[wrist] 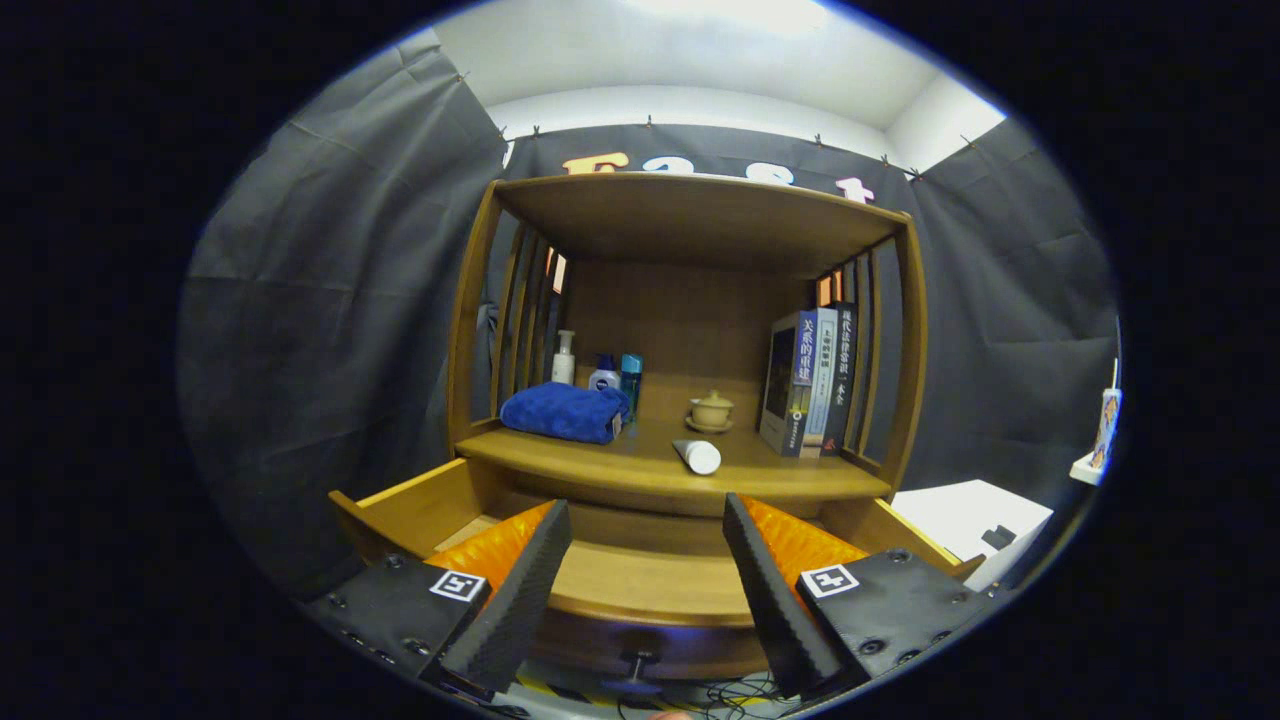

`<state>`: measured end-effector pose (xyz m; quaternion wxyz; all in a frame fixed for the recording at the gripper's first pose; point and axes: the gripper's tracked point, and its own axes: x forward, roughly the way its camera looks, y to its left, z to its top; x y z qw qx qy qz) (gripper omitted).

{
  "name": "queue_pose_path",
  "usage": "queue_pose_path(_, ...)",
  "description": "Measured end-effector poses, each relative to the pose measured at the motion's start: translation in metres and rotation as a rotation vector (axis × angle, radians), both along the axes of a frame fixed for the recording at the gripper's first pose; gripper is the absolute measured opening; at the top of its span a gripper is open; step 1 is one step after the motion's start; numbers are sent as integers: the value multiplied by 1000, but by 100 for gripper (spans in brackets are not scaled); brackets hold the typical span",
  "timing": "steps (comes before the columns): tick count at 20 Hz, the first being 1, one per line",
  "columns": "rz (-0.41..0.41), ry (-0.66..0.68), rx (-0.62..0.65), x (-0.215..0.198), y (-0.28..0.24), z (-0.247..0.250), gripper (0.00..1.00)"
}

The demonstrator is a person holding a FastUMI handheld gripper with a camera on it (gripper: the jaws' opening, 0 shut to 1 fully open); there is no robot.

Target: Pull open the drawer, take out the items inside it, and place them on the countertop above the cabinet.

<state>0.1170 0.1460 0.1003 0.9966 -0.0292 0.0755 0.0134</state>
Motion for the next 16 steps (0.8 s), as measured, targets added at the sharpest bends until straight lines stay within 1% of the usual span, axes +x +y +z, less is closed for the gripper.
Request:
queue_pose_path(5, -29, -55, -11, -29, -10, -10, 99)
queue_pose_path(9, 3, 12, -7, -49, 2, -39, 99)
queue_pose_path(13, -3, 31, -25, -54, 0, -63, 99)
queue_pose_path(16, -9, 64, -14, -46, -3, -86, 99)
